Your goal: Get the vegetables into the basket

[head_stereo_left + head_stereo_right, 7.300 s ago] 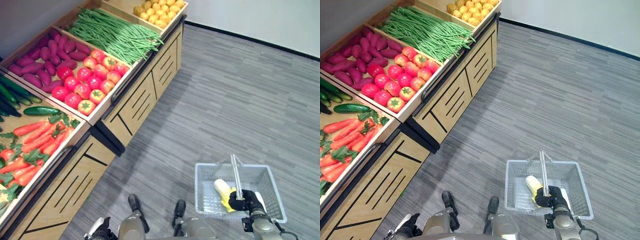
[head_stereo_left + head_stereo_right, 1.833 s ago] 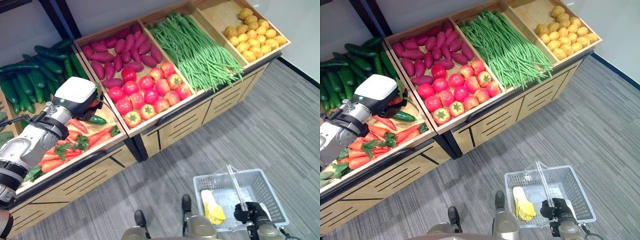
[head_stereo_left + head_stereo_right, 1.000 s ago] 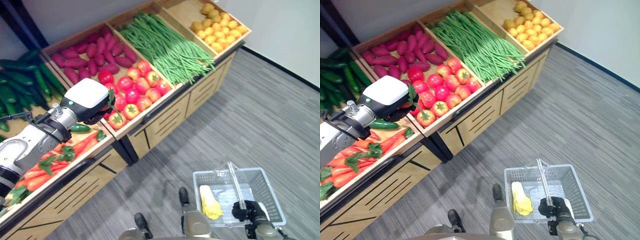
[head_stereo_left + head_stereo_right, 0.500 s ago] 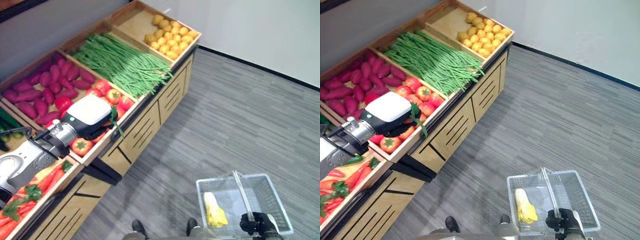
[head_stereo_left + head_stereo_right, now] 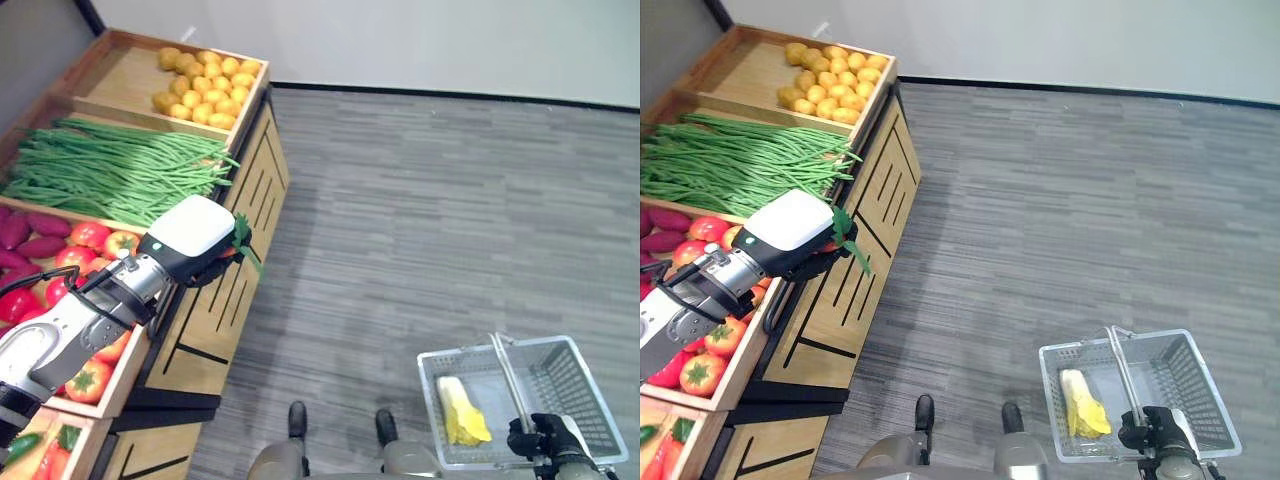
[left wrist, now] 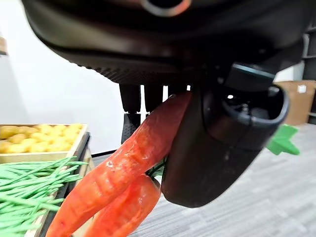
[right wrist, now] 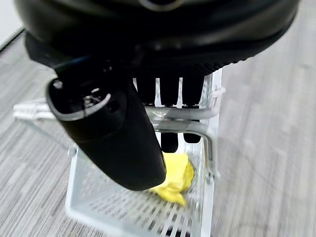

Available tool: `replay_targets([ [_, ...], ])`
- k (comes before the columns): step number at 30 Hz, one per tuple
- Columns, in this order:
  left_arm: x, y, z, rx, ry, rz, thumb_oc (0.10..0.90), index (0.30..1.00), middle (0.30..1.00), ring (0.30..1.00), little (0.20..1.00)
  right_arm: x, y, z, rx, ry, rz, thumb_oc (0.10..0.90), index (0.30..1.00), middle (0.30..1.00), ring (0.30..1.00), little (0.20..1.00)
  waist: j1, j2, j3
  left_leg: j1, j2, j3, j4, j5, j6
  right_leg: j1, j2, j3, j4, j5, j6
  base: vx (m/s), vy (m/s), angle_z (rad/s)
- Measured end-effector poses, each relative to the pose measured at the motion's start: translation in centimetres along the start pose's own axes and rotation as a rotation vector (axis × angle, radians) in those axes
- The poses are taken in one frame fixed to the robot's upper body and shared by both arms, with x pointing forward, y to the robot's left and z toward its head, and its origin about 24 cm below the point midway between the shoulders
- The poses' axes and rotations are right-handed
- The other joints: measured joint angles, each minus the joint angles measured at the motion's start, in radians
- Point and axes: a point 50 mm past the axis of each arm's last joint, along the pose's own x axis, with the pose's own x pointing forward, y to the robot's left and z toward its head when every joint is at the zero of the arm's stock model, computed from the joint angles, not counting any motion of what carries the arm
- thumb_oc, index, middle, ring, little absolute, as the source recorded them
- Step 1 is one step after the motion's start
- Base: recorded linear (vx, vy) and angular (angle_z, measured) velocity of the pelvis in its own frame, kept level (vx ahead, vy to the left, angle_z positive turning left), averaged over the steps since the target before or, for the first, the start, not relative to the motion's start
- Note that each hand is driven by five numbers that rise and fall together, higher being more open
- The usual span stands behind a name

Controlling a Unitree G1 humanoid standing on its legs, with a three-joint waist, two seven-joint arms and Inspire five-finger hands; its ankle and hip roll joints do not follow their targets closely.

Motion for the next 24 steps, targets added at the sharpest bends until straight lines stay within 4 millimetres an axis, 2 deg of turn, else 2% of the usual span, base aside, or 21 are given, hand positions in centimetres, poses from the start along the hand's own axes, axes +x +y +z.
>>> replay_targets([
  [1, 0.1, 0.5, -0.1, 0.017, -0.009, 0.004, 0.400, 0.300, 0.300, 0.300, 0.300, 0.1, 0.2, 0.4, 0.016, -0.011, -0.002, 0.400, 0.300, 0.300, 0.300, 0.300, -0.011, 0.004, 0.001, 0.007, -0.023, 0.035, -0.006, -0.012, 0.019, -0.019, -0.019, 0.014, 0.024, -0.004, 0.006, 0.06, 0.391, -1.31],
  [2, 0.3, 1.4, -0.3, 0.037, -0.014, 0.030, 0.400, 0.300, 0.300, 0.300, 0.300, 0.0, 1.7, 0.6, 0.037, -0.011, 0.034, 0.400, 0.300, 0.300, 0.300, 0.300, -0.002, 0.001, 0.000, 0.020, -0.057, 0.097, -0.006, -0.025, 0.035, -0.038, -0.051, 0.019, 0.032, 0.002, 0.029, -0.01, 0.317, -1.11],
  [5, 0.4, 2.4, -0.6, 0.059, -0.006, 0.056, 0.400, 0.300, 0.300, 0.300, 0.300, -0.3, 3.4, 0.2, 0.058, 0.012, 0.077, 0.400, 0.300, 0.300, 0.300, 0.300, 0.004, -0.003, -0.001, 0.012, -0.086, 0.128, -0.002, -0.035, 0.049, -0.054, -0.080, 0.003, 0.011, 0.014, 0.059, 0.00, 0.149, -0.48],
  [8, 0.3, 2.6, -0.9, 0.079, -0.003, 0.039, 0.400, 0.300, 0.300, 0.300, 0.300, -0.4, 3.8, -0.1, 0.047, 0.025, 0.092, 0.400, 0.300, 0.300, 0.300, 0.300, 0.016, -0.017, 0.001, 0.004, -0.094, 0.143, 0.000, -0.028, 0.061, -0.053, -0.081, 0.004, -0.012, 0.025, 0.078, -0.08, 0.116, -0.16],
  [9, 0.2, 2.7, -0.9, 0.087, -0.007, 0.037, 0.400, 0.300, 0.300, 0.300, 0.300, -0.3, 3.7, 0.4, 0.028, 0.012, 0.091, 0.400, 0.300, 0.300, 0.300, 0.300, 0.041, -0.027, 0.003, -0.003, -0.084, 0.173, 0.000, -0.028, 0.061, -0.078, -0.076, 0.011, -0.001, 0.027, 0.081, -0.17, 0.066, -0.48],
  [10, 0.2, 3.0, -0.9, 0.105, -0.017, 0.032, 0.400, 0.300, 0.300, 0.300, 0.300, 0.4, 3.4, 2.6, 0.030, -0.045, 0.075, 0.400, 0.300, 0.300, 0.300, 0.300, 0.050, -0.047, 0.015, -0.011, -0.070, 0.188, 0.000, -0.027, 0.059, -0.091, -0.061, 0.001, -0.004, 0.027, 0.081, -0.24, 0.024, -0.67],
  [11, 0.2, 3.1, -0.7, 0.109, -0.027, 0.032, 0.400, 0.300, 0.300, 0.300, 0.300, 0.6, 3.3, 4.1, 0.032, -0.088, 0.073, 0.400, 0.300, 0.300, 0.300, 0.300, 0.061, -0.054, 0.018, -0.022, -0.060, 0.212, 0.007, -0.027, 0.058, -0.122, -0.035, -0.038, 0.008, 0.064, 0.076, -0.21, -0.034, -1.05],
  [12, 0.0, 3.7, -1.0, 0.146, -0.030, 0.017, 0.400, 0.300, 0.300, 0.300, 0.300, 1.1, 3.6, 7.2, -0.004, -0.167, 0.091, 0.400, 0.300, 0.300, 0.300, 0.300, 0.108, -0.044, 0.018, -0.039, 0.010, 0.288, 0.006, -0.016, 0.069, -0.149, 0.000, -0.193, -0.031, 0.109, 0.098, -0.11, -0.115, -1.21],
  [13, -0.1, 3.7, -1.2, 0.151, -0.027, 0.008, 0.400, 0.300, 0.300, 0.300, 0.300, 1.2, 3.8, 8.6, -0.021, -0.201, 0.101, 0.400, 0.300, 0.300, 0.300, 0.300, 0.121, -0.039, 0.017, -0.049, 0.051, 0.312, 0.024, -0.016, 0.068, -0.151, -0.018, -0.420, 0.138, 0.028, 0.014, 0.01, -0.143, -1.12],
  [14, 0.0, 3.6, -1.0, 0.145, -0.031, 0.010, 0.400, 0.300, 0.300, 0.300, 0.300, 1.2, 3.4, 9.1, -0.030, -0.239, 0.092, 0.400, 0.300, 0.300, 0.300, 0.300, 0.135, -0.042, 0.016, -0.025, 0.056, 0.321, 0.021, -0.019, 0.062, -0.114, -0.069, -0.508, 0.245, -0.033, 0.024, 0.02, -0.118, -0.65],
  [15, 0.0, 3.9, -0.8, 0.160, -0.050, 0.005, 0.400, 0.300, 0.300, 0.300, 0.300, 0.9, 2.9, 9.1, -0.050, -0.283, 0.082, 0.400, 0.300, 0.300, 0.300, 0.300, 0.157, -0.080, -0.009, -0.016, 0.044, 0.318, 0.022, -0.024, 0.039, -0.007, -0.097, -0.376, 0.140, -0.024, 0.084, 0.02, -0.100, -0.24],
  [16, 0.0, 4.3, -0.6, 0.176, -0.059, 0.012, 0.400, 0.300, 0.300, 0.300, 0.300, 0.7, 2.8, 9.3, -0.043, -0.310, 0.076, 0.400, 0.300, 0.300, 0.300, 0.300, 0.163, -0.110, -0.022, -0.019, 0.026, 0.316, 0.018, -0.016, 0.025, 0.051, -0.107, -0.317, 0.035, -0.013, 0.105, 0.02, -0.148, -0.13],
  [18, 0.0, 4.0, -0.3, 0.168, -0.077, -0.004, 0.400, 0.300, 0.300, 0.300, 0.300, 0.6, 2.5, 10.7, -0.042, -0.366, 0.062, 0.400, 0.300, 0.300, 0.300, 0.300, 0.162, -0.098, -0.029, -0.008, 0.038, 0.322, 0.002, 0.009, 0.005, 0.077, -0.092, -0.317, -0.018, -0.022, 0.107, 0.00, -0.218, -0.13],
  [20, 0.2, 4.1, 0.6, 0.159, -0.122, 0.007, 0.400, 0.300, 0.300, 0.300, 0.300, 0.0, 2.7, 12.0, -0.051, -0.433, 0.074, 0.400, 0.300, 0.300, 0.300, 0.300, 0.158, -0.083, -0.039, -0.010, 0.055, 0.339, 0.002, 0.027, -0.018, 0.083, -0.067, -0.314, -0.041, -0.043, 0.091, -0.02, -0.158, -0.24],
  [24, 0.5, 4.1, 2.4, 0.128, -0.208, 0.045, 0.400, 0.300, 0.300, 0.300, 0.300, 0.0, 1.6, 12.5, -0.077, -0.458, 0.053, 0.400, 0.300, 0.300, 0.300, 0.300, 0.119, -0.054, -0.058, -0.016, 0.089, 0.343, 0.002, 0.044, -0.037, 0.071, -0.035, -0.297, -0.041, -0.047, 0.085, 0.01, -0.117, -0.10],
])
